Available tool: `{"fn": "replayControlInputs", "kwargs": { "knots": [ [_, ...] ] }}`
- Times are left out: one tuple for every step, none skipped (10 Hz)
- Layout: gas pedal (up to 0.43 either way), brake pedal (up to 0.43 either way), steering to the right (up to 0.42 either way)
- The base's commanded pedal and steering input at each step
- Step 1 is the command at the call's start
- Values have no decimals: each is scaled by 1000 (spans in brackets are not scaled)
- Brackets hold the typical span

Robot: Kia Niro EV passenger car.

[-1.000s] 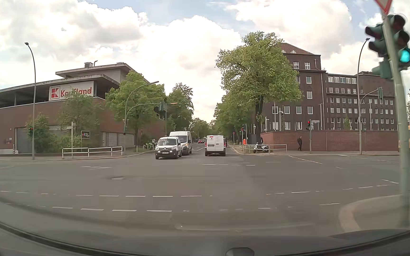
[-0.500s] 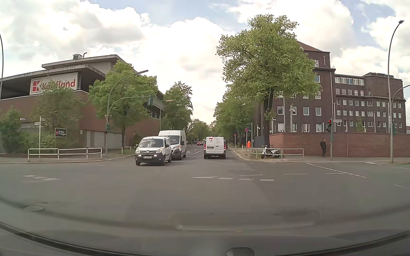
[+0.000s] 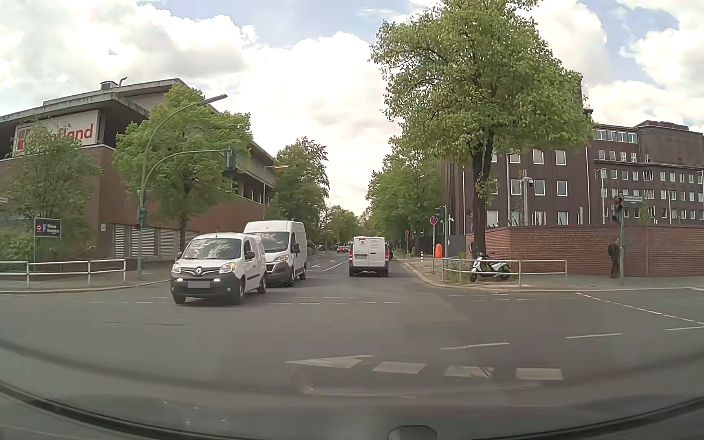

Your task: Follow the waypoints while adhering to traffic rules and regulations

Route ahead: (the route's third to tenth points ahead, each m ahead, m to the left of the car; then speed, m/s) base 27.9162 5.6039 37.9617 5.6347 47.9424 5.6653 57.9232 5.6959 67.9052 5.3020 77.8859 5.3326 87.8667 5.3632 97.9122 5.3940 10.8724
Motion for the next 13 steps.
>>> {"fn": "replayControlInputs", "kwargs": {
  "knots": [
    [130, 24, -2],
    [130, 18, -2],
    [130, 24, -2],
    [130, 18, -2],
    [130, 18, -2],
    [130, 18, -2],
    [130, 18, -2],
    [130, 18, -2],
    [138, 18, -2],
    [138, 18, -2],
    [150, 18, -2],
    [150, 18, -2],
    [150, 24, -1]
  ]
}}
